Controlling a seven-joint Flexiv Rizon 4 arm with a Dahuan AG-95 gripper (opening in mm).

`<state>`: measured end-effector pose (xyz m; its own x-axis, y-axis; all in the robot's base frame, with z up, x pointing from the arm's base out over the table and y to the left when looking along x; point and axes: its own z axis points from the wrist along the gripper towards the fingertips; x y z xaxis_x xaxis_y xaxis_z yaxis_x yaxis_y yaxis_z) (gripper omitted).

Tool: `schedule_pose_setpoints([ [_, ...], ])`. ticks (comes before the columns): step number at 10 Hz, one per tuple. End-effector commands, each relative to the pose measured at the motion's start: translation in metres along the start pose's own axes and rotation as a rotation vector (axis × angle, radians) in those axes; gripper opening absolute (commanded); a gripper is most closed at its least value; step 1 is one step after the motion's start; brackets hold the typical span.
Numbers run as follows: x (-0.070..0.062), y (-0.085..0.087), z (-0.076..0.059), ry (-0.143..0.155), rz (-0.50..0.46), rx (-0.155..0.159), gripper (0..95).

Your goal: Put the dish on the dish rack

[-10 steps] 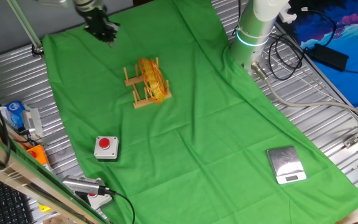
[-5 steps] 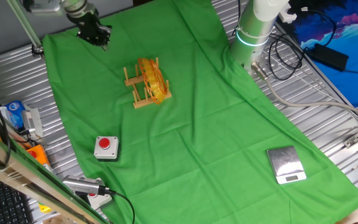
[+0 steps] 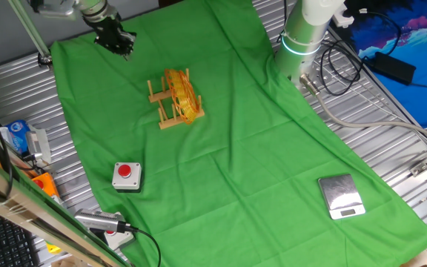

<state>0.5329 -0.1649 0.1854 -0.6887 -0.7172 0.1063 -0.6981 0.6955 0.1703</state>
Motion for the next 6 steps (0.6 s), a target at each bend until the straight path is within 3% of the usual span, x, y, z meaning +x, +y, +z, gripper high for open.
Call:
schedule_pose_setpoints([
  [1,-0.012,-0.01,0.003,-0.027,0.01,-0.012,0.0],
  [4,-0.037,-0.027,0.007,-0.039,0.054,-0.017,0.0],
  [6,-0.04,-0.029,0.012,-0.036,0.067,-0.004,0.0],
])
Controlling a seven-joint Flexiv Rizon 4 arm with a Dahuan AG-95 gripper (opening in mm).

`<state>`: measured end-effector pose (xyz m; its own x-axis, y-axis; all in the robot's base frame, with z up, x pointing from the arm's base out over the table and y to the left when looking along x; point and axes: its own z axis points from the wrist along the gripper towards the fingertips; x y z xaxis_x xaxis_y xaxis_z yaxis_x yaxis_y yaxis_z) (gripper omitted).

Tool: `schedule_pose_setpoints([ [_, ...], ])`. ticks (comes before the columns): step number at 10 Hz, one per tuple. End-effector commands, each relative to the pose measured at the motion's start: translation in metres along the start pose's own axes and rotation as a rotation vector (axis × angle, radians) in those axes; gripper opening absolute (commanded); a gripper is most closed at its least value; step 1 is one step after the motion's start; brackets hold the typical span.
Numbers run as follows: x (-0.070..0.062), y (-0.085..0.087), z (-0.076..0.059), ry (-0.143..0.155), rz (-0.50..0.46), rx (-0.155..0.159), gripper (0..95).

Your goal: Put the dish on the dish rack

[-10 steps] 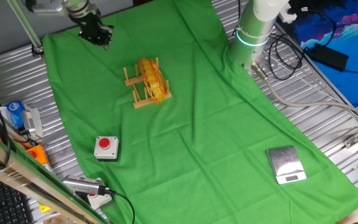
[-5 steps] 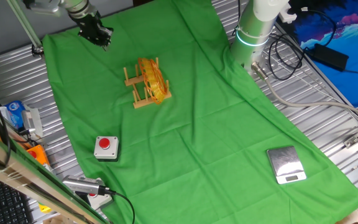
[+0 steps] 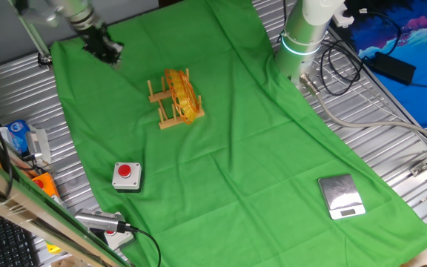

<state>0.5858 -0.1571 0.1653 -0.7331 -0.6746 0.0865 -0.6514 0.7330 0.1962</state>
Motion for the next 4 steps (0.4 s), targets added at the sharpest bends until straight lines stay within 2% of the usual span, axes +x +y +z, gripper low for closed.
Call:
schedule_pose_setpoints([
  [1,0.0052,0.0059,0.0025,0.006,0.018,0.039,0.0],
  [2,0.0058,0.0063,0.0023,0.047,0.023,0.074,0.0],
  [3,0.0057,0.0063,0.0023,0.06,0.031,0.092,0.0],
  [4,0.0057,0.0064,0.0025,0.061,0.028,0.093,0.0],
])
